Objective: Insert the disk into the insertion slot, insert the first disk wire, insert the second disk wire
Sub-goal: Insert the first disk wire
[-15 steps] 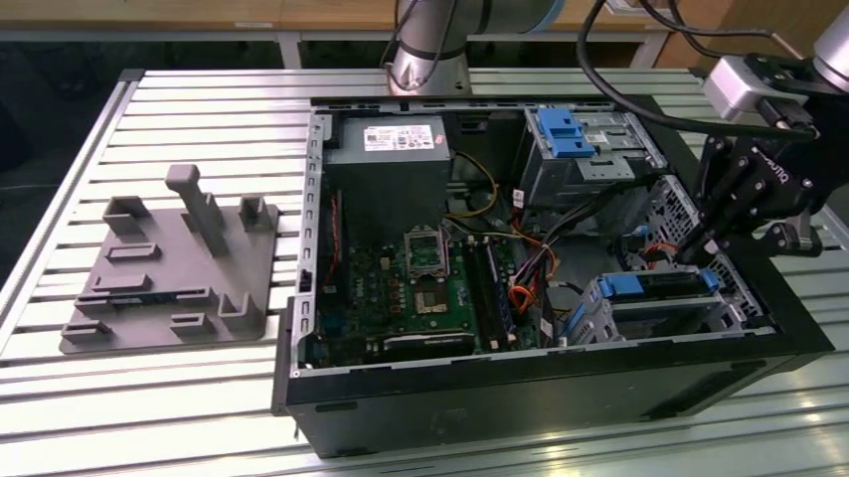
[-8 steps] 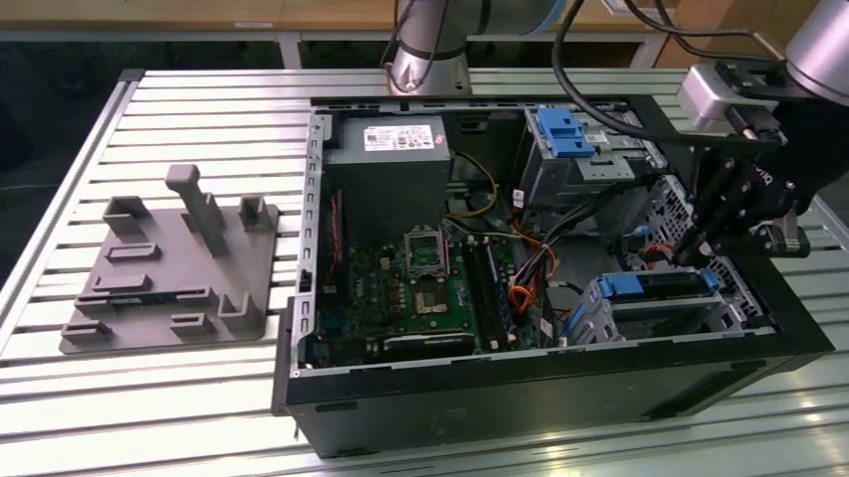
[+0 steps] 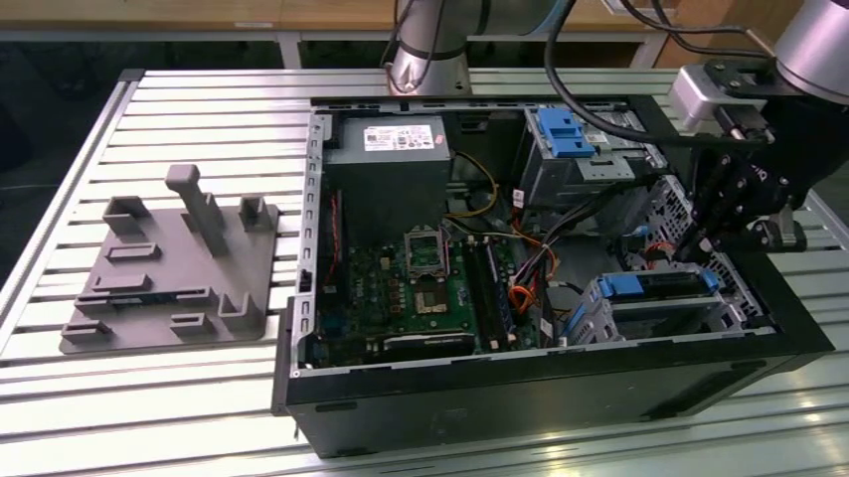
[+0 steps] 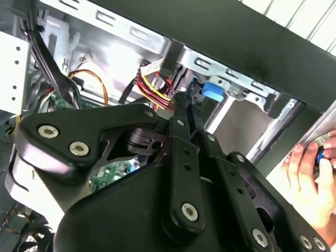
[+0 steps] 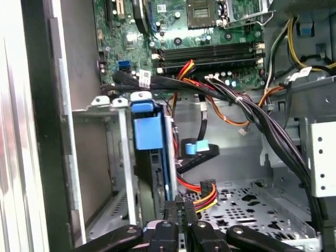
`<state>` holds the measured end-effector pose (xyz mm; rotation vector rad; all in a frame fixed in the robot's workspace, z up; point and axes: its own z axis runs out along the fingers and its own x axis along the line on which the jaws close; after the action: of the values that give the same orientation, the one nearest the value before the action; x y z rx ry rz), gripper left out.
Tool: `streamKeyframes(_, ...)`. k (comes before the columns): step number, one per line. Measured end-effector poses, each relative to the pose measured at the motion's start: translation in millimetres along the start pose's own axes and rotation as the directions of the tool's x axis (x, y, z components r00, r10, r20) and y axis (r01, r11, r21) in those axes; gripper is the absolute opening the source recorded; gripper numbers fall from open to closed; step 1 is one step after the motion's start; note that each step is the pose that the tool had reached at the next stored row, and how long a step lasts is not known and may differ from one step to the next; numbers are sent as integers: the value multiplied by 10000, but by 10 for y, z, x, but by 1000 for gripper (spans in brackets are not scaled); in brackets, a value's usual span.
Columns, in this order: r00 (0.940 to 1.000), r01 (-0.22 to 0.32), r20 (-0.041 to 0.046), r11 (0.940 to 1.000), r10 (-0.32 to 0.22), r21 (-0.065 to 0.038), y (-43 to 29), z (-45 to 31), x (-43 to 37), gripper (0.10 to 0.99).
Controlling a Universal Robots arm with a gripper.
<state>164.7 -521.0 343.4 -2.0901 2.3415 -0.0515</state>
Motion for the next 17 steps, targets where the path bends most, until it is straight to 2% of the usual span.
streamKeyframes(2, 10000, 24, -39, 10000, -24, 14, 9, -2, -42, 161)
streamKeyframes(4, 9999, 35, -132, 10000, -34, 25, 27, -2, -48, 161)
streamKeyframes(6, 9992, 138, -375, 9999, -136, 51, 34, -4, -50, 161)
streamKeyframes(8, 9981, 355, -506, 9993, -352, 66, 41, -3, -50, 161)
streamKeyframes(9, 9975, 473, -534, 9989, -468, 70, 43, -2, -51, 161)
streamKeyframes(12, 9948, 882, -526, 9961, -877, 81, 44, 0, -53, 161)
streamKeyframes(17, 9944, 919, -537, 9957, -913, 81, 51, 0, -54, 161)
